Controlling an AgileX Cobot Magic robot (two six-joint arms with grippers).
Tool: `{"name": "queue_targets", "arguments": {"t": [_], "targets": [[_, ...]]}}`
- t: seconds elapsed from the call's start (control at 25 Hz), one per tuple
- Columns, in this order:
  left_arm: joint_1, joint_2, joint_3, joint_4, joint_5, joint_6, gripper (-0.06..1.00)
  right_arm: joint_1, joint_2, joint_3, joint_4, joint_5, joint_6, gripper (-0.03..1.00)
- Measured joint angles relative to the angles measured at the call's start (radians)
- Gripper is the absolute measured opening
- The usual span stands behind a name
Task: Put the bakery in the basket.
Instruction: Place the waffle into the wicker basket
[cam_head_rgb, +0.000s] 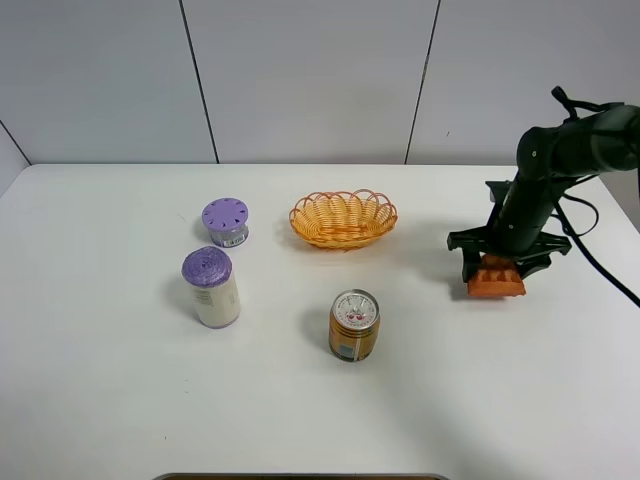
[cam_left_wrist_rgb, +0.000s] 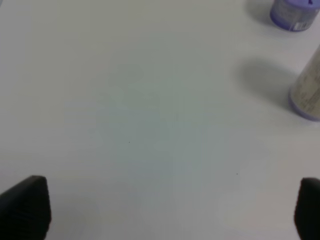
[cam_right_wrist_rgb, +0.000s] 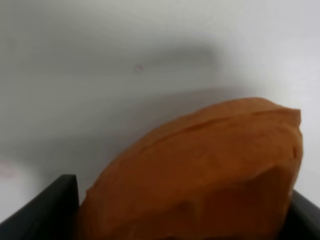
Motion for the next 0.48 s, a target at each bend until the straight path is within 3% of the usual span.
{"name": "queue_targets", "arguments": {"t": [0.32, 0.48], "targets": [[0.000, 0.000, 0.000, 0.000, 0.000, 0.000, 0.99, 0.000, -0.152, 0.000, 0.004, -0.002, 0.000, 0.68], [0.000, 0.000, 0.000, 0.000, 0.000, 0.000, 0.99, 0.000, -0.224, 0.000, 0.065, -0.037, -0.014, 0.68]]}}
